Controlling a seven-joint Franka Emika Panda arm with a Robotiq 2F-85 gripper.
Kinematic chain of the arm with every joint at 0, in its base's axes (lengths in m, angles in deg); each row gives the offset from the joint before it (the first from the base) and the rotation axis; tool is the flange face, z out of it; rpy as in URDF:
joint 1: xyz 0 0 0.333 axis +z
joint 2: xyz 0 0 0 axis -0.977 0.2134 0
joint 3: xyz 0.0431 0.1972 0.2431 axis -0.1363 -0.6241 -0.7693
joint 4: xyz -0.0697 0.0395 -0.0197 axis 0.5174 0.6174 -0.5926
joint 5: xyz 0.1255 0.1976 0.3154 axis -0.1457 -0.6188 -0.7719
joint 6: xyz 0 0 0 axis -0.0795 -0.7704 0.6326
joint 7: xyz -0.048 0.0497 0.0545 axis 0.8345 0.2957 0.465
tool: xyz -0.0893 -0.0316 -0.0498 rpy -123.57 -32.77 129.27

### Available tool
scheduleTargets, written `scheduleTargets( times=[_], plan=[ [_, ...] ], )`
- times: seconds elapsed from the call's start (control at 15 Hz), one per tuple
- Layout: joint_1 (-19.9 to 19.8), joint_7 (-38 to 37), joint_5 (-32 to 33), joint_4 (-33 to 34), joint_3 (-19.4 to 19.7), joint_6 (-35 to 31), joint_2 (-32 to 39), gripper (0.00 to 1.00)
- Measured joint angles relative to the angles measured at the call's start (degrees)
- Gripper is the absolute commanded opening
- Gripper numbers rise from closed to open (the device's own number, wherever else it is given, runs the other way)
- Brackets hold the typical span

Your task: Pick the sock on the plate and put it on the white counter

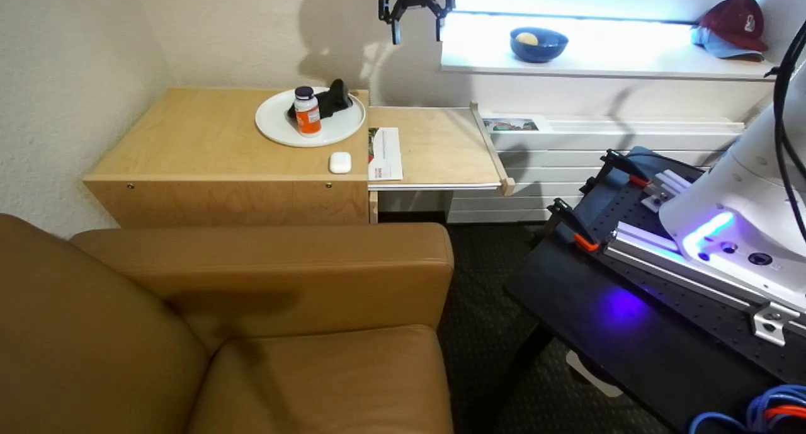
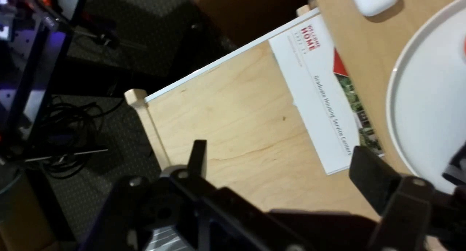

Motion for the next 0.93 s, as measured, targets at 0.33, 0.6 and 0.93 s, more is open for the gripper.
scheduleTargets(
  times=[0.33, 0.6, 0.93],
  plan=[
    [1.89, -2.1, -3.52, 6.66, -0.16, -2.83, 2.49, 1.0],
    [2.99, -3.0, -3.45, 7.39, -0.07, -2.83, 2.63, 1.0],
    [3.26, -6.24, -5.16, 9.2, -0.26, -4.77, 6.18, 1.0]
  ],
)
